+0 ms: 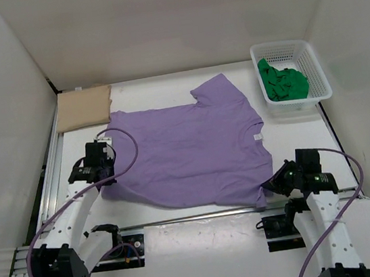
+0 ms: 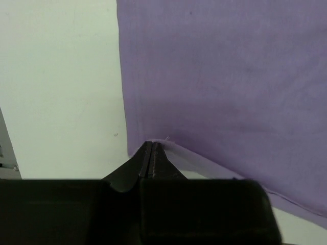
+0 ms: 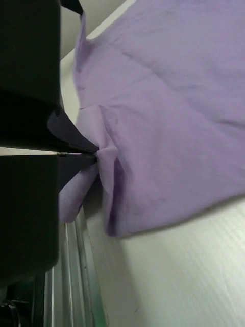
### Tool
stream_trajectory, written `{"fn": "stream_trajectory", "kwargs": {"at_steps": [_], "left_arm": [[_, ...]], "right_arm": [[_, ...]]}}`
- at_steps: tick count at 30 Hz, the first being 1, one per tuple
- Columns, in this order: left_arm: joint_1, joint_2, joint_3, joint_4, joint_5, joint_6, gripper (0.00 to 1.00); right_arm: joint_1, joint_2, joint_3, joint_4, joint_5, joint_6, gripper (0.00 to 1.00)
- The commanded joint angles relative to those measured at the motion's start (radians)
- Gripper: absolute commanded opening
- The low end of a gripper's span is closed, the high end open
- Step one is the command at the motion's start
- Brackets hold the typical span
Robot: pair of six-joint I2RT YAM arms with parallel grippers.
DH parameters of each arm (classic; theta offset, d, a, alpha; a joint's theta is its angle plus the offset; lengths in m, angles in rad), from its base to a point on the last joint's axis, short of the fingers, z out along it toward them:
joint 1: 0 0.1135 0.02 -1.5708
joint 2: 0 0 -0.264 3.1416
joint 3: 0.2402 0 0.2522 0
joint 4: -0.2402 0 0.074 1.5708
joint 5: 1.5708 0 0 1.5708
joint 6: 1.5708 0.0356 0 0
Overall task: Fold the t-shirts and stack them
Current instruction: Flatten out the tshirt, then fold the flattened tshirt in 1/3 of the way
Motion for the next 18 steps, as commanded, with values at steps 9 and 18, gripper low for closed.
{"fn": "stream_trajectory", "kwargs": {"at_steps": [9, 18], "left_arm": [[0.11, -0.008, 0.101, -0.029, 0.082, -0.001, 0.1], [0.185, 0.174, 0.251, -0.02, 0.164, -0.001, 0.1]], "right_arm": [[0.003, 0.345, 0.25, 0.185, 0.068, -0.074, 0.0], [0.06, 0.713, 0.448, 0.332, 0.059, -0.165, 0.0]]}}
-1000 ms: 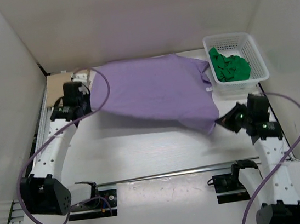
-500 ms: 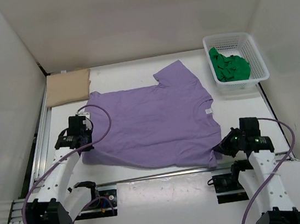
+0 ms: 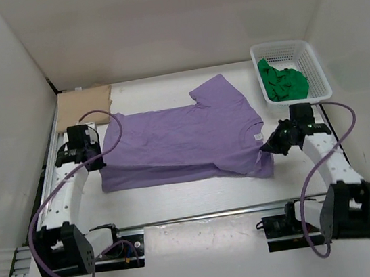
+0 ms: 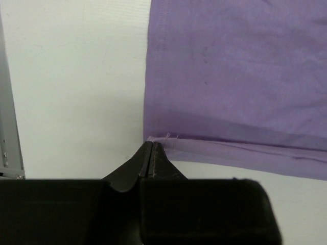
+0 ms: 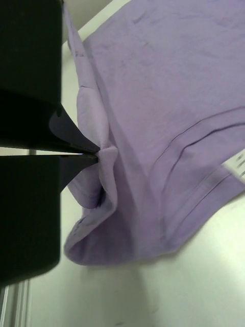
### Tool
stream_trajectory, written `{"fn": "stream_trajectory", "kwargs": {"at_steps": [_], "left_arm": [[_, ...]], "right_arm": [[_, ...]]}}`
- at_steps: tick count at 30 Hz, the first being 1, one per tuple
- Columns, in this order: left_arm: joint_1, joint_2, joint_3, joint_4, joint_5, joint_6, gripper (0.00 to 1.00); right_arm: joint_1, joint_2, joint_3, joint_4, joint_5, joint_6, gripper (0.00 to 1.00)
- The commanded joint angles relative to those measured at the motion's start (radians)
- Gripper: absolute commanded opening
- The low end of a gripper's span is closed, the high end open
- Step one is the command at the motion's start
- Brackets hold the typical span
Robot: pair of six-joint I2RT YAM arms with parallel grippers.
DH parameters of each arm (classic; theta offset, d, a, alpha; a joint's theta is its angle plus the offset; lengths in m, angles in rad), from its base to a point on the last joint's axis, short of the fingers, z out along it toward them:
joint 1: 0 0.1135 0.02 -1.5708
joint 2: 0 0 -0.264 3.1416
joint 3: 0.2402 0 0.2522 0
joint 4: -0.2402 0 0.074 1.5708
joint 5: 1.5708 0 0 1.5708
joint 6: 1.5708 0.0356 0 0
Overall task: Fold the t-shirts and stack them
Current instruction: Fold the flattened tshirt in 1/3 of the way
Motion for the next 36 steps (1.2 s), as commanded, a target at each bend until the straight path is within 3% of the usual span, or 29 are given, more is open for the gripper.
{"fn": "stream_trajectory", "kwargs": {"at_steps": [1, 14, 35, 36], "left_arm": [[0.009, 0.056, 0.066, 0.017, 0.052, 0.0, 0.1], [0.027, 0.211, 0.088, 0.101, -0.025, 0.0, 0.1], [0.036, 0.362, 0.119, 0.112, -0.036, 0.0, 0.1], [0.036, 0.362, 0.129, 0.112, -0.049, 0.0, 0.1]], "right_arm": [[0.042, 0.125, 0.09, 0.077, 0.005, -0.103, 0.0], [0.12, 0.423, 0.361, 0.058, 0.155, -0.184, 0.0], [0.188, 0.625, 0.55, -0.002, 0.313, -0.177, 0.0], [0.188, 0.635, 0.576, -0.017, 0.313, -0.177, 0.05]]}}
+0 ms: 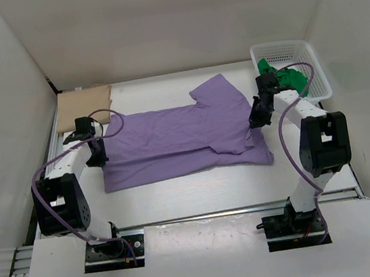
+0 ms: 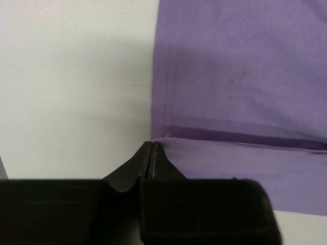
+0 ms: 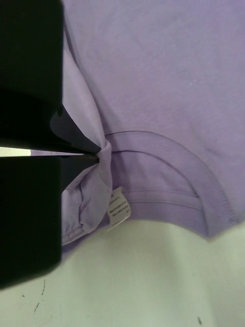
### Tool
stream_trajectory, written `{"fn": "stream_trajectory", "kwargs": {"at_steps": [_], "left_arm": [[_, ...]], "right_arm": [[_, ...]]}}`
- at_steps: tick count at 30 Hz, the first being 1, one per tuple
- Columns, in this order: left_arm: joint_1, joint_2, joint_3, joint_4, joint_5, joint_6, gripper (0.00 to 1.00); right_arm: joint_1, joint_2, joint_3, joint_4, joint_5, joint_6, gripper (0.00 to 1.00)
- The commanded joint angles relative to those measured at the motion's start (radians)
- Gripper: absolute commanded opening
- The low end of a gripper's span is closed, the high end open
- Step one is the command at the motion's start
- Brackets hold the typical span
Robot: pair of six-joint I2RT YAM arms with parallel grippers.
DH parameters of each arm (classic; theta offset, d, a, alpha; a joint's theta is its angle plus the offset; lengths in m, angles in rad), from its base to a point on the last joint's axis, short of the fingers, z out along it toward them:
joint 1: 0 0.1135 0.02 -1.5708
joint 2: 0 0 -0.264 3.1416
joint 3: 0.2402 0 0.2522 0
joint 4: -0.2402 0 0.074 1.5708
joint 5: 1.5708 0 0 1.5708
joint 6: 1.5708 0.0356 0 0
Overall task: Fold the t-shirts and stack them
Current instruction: Fold the flattened tshirt in 1/3 of the way
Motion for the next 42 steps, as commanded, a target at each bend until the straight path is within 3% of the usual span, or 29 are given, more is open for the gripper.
{"fn": "stream_trajectory", "kwargs": {"at_steps": [1, 2, 3, 6, 7, 10, 15, 22, 28, 29, 31, 33, 34, 35, 36, 37, 38, 39, 42], "left_arm": [[0.008, 0.013, 0.05, 0.027, -0.057, 0.0, 0.1], [0.008, 0.032, 0.064, 0.027, -0.069, 0.0, 0.12], [0.008, 0.032, 0.073, 0.027, -0.083, 0.0, 0.21], [0.017, 0.056, 0.099, 0.015, -0.114, 0.0, 0.47], [0.026, 0.056, 0.11, 0.004, -0.114, 0.0, 0.6], [0.049, 0.033, 0.136, -0.095, -0.064, 0.0, 0.7], [0.049, 0.053, 0.109, -0.264, 0.042, 0.0, 0.72], [0.049, 0.084, -0.005, -0.215, 0.023, 0.0, 0.73], [0.049, 0.154, -0.016, -0.172, 0.039, 0.0, 0.74], [0.049, 0.164, -0.016, -0.172, 0.049, 0.0, 0.72], [0.049, 0.174, -0.016, -0.172, 0.058, 0.0, 0.59], [0.049, 0.175, -0.016, -0.172, 0.067, 0.0, 0.43], [0.049, 0.175, -0.025, -0.172, 0.067, 0.0, 0.28], [0.049, 0.175, -0.025, -0.172, 0.076, 0.0, 0.2], [0.049, 0.175, -0.036, -0.172, 0.076, 0.0, 0.12], [0.049, 0.175, -0.036, -0.172, 0.076, 0.0, 0.1], [0.049, 0.162, -0.036, -0.172, 0.076, 0.0, 0.1], [0.049, 0.153, -0.036, -0.172, 0.066, 0.0, 0.1], [0.084, 0.097, -0.045, -0.183, -0.002, 0.0, 0.1]], "right_arm": [[0.009, 0.038, 0.089, -0.036, 0.055, 0.001, 0.12], [0.018, 0.038, 0.102, -0.036, 0.055, 0.001, 0.19], [0.027, 0.048, 0.113, -0.045, 0.055, 0.001, 0.37], [0.059, 0.021, 0.143, -0.056, 0.065, -0.041, 0.58], [0.068, 0.007, 0.143, -0.065, 0.065, -0.05, 0.6], [0.097, -0.071, 0.124, -0.081, 0.075, -0.061, 0.63], [0.097, -0.235, -0.047, -0.128, 0.085, -0.012, 0.68], [0.029, -0.341, -0.32, -0.115, 0.085, 0.082, 0.79], [-0.059, -0.294, -0.453, 0.034, -0.025, 0.152, 0.79], [-0.07, -0.272, -0.463, 0.051, -0.026, 0.162, 0.79], [-0.07, -0.254, -0.476, 0.089, -0.026, 0.177, 0.79], [-0.07, -0.243, -0.499, 0.135, -0.026, 0.188, 0.73], [-0.07, -0.243, -0.499, 0.151, -0.026, 0.198, 0.67], [-0.07, -0.234, -0.513, 0.164, -0.026, 0.198, 0.5], [-0.07, -0.234, -0.513, 0.165, -0.046, 0.198, 0.42], [-0.07, -0.225, -0.513, 0.174, -0.07, 0.198, 0.34], [-0.07, -0.225, -0.513, 0.165, -0.079, 0.198, 0.12], [-0.079, -0.225, -0.513, 0.149, -0.08, 0.208, 0.03], [-0.091, -0.308, -0.547, 0.054, -0.003, 0.217, 0.0]]}}
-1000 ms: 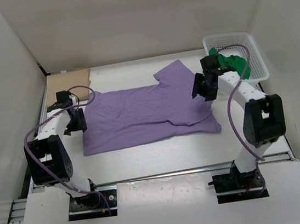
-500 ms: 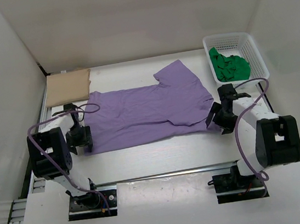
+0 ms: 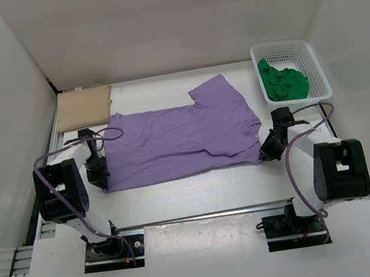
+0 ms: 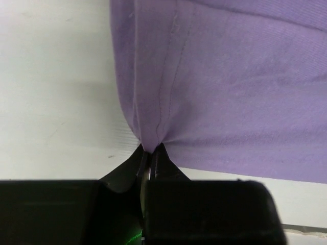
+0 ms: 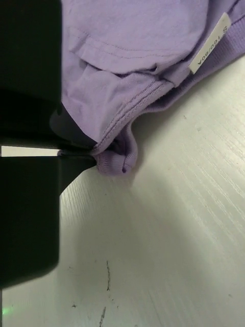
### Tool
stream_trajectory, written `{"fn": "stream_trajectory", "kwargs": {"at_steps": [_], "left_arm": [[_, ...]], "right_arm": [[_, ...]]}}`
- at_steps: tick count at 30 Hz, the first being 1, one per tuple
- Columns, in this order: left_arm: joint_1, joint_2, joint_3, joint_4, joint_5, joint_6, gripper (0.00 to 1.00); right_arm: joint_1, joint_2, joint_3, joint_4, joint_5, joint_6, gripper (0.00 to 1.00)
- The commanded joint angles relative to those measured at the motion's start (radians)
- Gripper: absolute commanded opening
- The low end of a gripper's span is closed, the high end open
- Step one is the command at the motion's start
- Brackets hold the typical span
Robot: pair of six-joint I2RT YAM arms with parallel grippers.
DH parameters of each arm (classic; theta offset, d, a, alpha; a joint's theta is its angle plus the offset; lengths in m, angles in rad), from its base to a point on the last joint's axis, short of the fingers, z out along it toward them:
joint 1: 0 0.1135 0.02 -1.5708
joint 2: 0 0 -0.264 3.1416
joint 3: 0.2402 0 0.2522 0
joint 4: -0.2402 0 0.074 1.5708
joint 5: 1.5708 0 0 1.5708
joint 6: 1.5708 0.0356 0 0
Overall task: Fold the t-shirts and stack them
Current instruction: Fold the flattened tshirt in 1/3 of the way
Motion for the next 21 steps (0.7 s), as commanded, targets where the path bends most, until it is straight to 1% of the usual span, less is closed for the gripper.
{"fn": "stream_trajectory", "kwargs": {"at_steps": [1, 2, 3, 4, 5, 6, 9, 11, 14, 16, 17, 21], "left_arm": [[0.045, -0.07, -0.023, 0.008, -0.085, 0.001, 0.1], [0.059, -0.1, -0.023, -0.001, -0.129, 0.001, 0.1], [0.085, -0.114, -0.013, -0.012, -0.148, 0.001, 0.1], [0.095, -0.127, -0.012, -0.024, -0.163, 0.001, 0.1], [0.096, -0.14, 0.0, -0.053, -0.172, 0.001, 0.1], [0.108, -0.168, 0.0, -0.066, -0.172, 0.001, 0.1], [0.108, -0.219, -0.009, -0.108, -0.172, 0.001, 0.1], [0.108, -0.233, -0.048, -0.135, -0.151, 0.001, 0.1], [0.108, -0.277, -0.12, -0.168, -0.151, 0.001, 0.1], [0.108, -0.306, -0.182, -0.169, -0.165, 0.001, 0.1], [0.108, -0.32, -0.201, -0.179, -0.181, 0.001, 0.1], [0.108, -0.374, -0.255, -0.207, -0.203, 0.001, 0.1]], "right_arm": [[-0.029, -0.081, -0.062, -0.107, 0.065, 0.014, 0.0], [-0.039, -0.117, -0.076, -0.13, 0.081, 0.014, 0.0], [-0.052, -0.188, -0.089, -0.153, 0.097, 0.014, 0.0], [-0.052, -0.224, -0.099, -0.177, 0.112, 0.014, 0.0], [-0.052, -0.256, -0.113, -0.229, 0.137, 0.014, 0.0], [-0.052, -0.308, -0.113, -0.256, 0.146, 0.026, 0.0], [-0.052, -0.385, -0.15, -0.326, 0.155, 0.036, 0.0], [-0.052, -0.419, -0.174, -0.358, 0.142, 0.062, 0.0], [-0.052, -0.46, -0.233, -0.403, 0.103, 0.112, 0.0], [-0.042, -0.493, -0.242, -0.427, 0.092, 0.149, 0.0], [-0.042, -0.532, -0.242, -0.464, 0.106, 0.196, 0.0], [-0.042, -0.644, -0.242, -0.559, 0.173, 0.29, 0.02]]}}
